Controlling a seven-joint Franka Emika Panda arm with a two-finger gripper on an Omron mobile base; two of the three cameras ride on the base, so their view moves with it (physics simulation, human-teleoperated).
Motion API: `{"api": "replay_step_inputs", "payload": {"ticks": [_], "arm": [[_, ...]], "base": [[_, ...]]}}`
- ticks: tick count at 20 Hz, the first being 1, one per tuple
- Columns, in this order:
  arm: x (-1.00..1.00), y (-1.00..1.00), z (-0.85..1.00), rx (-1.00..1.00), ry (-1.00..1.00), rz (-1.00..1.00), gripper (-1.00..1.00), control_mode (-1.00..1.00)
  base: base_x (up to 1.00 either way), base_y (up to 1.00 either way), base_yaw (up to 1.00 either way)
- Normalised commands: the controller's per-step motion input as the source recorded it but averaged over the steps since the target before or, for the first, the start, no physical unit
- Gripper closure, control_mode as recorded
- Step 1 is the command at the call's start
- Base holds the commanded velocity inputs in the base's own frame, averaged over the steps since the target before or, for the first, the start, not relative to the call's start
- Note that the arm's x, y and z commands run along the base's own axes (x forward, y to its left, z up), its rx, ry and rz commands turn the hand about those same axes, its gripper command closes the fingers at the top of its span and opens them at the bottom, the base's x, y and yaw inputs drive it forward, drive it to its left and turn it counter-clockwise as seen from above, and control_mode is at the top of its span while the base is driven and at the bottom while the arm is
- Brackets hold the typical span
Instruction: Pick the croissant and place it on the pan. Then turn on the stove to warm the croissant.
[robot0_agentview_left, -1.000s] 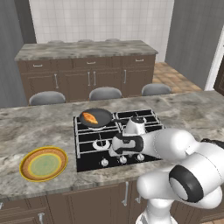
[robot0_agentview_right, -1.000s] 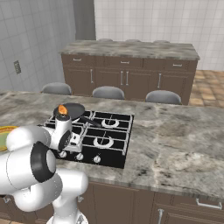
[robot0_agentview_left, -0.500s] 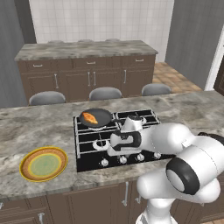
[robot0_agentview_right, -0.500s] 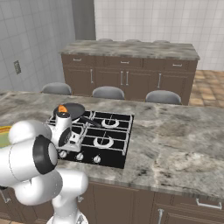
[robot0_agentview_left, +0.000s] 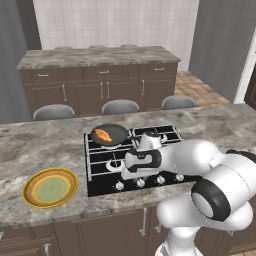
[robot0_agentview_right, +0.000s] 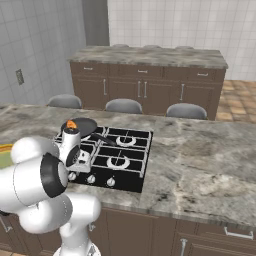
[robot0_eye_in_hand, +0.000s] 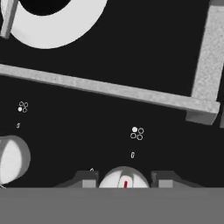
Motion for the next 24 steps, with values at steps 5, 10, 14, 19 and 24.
{"api": "replay_step_inputs", "payload": {"ticks": [5,10,14,19,24], "arm": [[-0.91,0.00,-0.36,0.00,0.01,0.37,1.00,-1.00],[-0.99,0.00,-0.31,0.00,0.02,0.43,1.00,-1.00],[-1.00,0.00,-0.35,0.02,0.12,0.43,1.00,-1.00],[-0.91,0.00,-0.28,0.00,0.08,0.51,1.00,-1.00],[-0.83,0.00,-0.24,0.00,0.10,0.52,1.00,-1.00]], "base": [[0.00,0.00,0.00],[0.00,0.00,0.00],[0.00,0.00,0.00],[0.00,0.00,0.00],[0.00,0.00,0.00]]}}
